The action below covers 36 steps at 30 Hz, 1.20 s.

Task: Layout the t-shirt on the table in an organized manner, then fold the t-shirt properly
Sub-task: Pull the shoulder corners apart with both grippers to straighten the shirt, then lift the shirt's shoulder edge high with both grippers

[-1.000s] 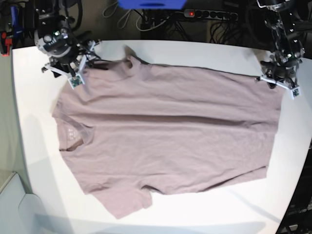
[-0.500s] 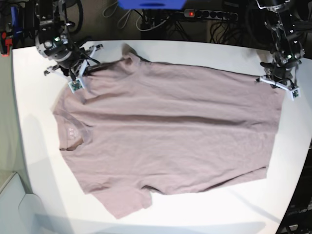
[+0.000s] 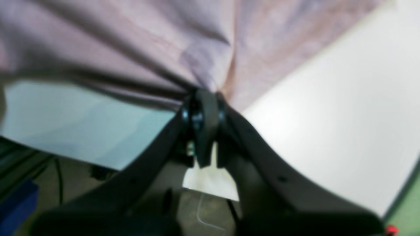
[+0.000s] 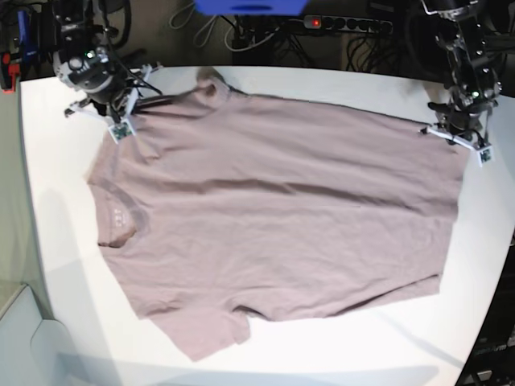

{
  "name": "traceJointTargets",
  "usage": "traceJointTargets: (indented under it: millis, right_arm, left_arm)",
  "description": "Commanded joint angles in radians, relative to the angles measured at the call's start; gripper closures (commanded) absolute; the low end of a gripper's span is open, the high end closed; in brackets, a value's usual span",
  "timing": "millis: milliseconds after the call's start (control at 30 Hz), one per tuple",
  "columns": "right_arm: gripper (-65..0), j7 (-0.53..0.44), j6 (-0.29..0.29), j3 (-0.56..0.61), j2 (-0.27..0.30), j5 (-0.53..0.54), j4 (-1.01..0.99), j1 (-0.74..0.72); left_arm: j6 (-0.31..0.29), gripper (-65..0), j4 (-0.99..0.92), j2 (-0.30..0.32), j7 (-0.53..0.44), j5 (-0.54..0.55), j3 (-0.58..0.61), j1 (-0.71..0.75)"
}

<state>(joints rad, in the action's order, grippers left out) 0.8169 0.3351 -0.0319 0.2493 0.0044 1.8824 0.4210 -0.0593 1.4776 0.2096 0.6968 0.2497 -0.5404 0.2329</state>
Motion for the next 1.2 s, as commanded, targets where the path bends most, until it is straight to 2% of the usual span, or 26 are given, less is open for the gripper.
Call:
traceJointTargets:
  millis: [0, 100, 333, 400, 533, 633, 900, 1167]
  right_arm:
    - [0.0, -0.018, -0.009, -0.021, 0.006, -0.001, 0.042, -0.001]
    - [0.0, -0.021, -0.009, -0.058, 0.006, -0.001, 0.092, 0.005]
    - [0.0, -0.024, -0.008, -0.128, 0.011, -0.001, 0.142, -0.003]
    - [0.0, -0.024, 0.035, -0.145, 0.011, -0.001, 0.144, -0.027]
    - [0.0, -0.023, 0.193, -0.217, 0.003, -0.001, 0.148, -0.080]
    - [0.0, -0.021, 0.259, -0.257, 0.003, -0.001, 0.148, -0.132]
    - [0.0, -0.017, 0.363, -0.283, 0.012, -0.004, 0.148, -0.330]
    - [0.0, -0.021, 0.363, -0.283, 0.012, -0.004, 0.150, -0.555]
  left_arm:
    - [0.008, 0.0, 0.005, 0.006, 0.027, -0.023, -0.005, 0.007]
    - [0.003, -0.1, 0.031, 0.011, 0.025, -0.019, -0.005, 0.016]
    - [0.006, -0.1, 0.260, 0.006, 0.033, -0.025, -0.005, 0.036]
    - [0.006, -0.1, 0.320, 0.004, 0.033, -0.025, -0.001, 0.030]
    - [0.006, -0.1, 0.432, 0.004, 0.034, -0.019, 0.003, -0.004]
    - [0.006, -0.1, 0.484, 0.004, 0.034, -0.022, 0.003, -0.050]
    - [0.008, -0.1, 0.496, 0.004, 0.034, -0.025, 0.004, -0.231]
    - [0.008, -0.2, 0.482, 0.014, 0.034, -0.026, 0.082, -0.438]
